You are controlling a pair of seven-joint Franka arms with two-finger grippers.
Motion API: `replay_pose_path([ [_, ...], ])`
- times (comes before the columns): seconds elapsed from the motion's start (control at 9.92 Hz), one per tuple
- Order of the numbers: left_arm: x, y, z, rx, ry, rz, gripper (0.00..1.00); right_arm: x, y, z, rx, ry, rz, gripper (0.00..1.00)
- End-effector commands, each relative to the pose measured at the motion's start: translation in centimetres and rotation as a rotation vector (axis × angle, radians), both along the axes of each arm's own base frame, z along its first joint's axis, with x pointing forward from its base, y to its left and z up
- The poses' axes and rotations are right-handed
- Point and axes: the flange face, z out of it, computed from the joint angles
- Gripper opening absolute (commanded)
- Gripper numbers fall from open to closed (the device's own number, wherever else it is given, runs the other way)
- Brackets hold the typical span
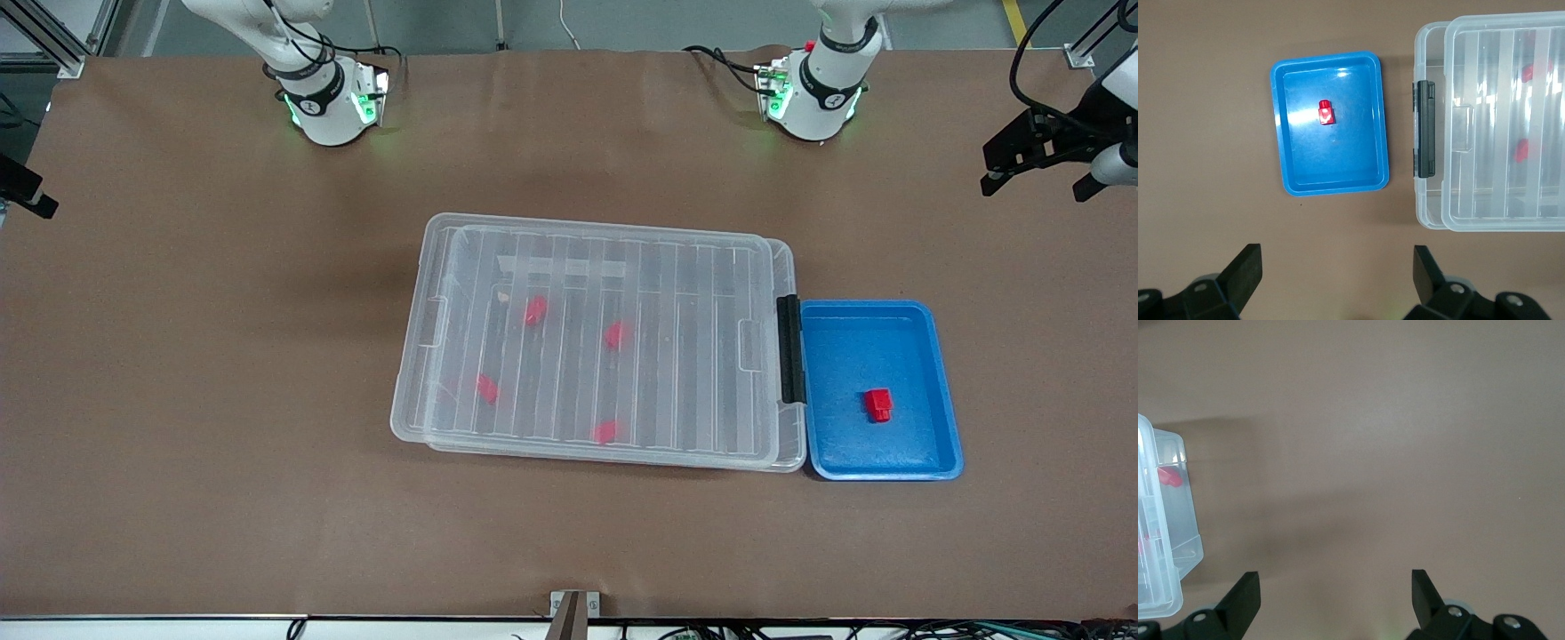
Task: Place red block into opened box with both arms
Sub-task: 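Reach the left gripper to the red block while the right gripper reaches the lid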
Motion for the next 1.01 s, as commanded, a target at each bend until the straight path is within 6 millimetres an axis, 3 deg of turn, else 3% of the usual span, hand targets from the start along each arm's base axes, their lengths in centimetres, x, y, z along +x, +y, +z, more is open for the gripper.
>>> replay_pose_path([
  [0.0, 0.1, 0.1, -0.9, 0.006, 0.035, -0.016, 1.00, 0.0, -0.1, 0.4, -0.020, 0.008, 0.012, 1.00],
  [0.2, 2.4, 0.4, -3.4, 0.004, 0.074, -0.018, 1.00, 0.0, 0.0, 0.4, -0.015, 0.009, 0.012, 1.00],
  [0.4, 5.6, 0.4, -7.8, -0.001, 0.096, -0.016, 1.00, 0.2, 1.1, 0.1, -0.004, 0.017, 0.032, 1.00],
  [0.5, 7.4, 1.8, -11.2, -0.005, 0.114, 0.007, 1.00, 0.6, 5.1, -0.4, -0.007, 0.028, 0.099, 1.00],
  [0.61, 9.1, 3.5, -16.0, -0.009, 0.125, 0.033, 1.00, 0.9, 9.3, -1.5, -0.008, 0.049, 0.165, 1.00],
  [0.91, 11.1, 5.1, -28.4, 0.006, 0.050, 0.037, 1.00, 6.8, 22.2, -13.0, 0.040, 0.131, 0.195, 1.00],
])
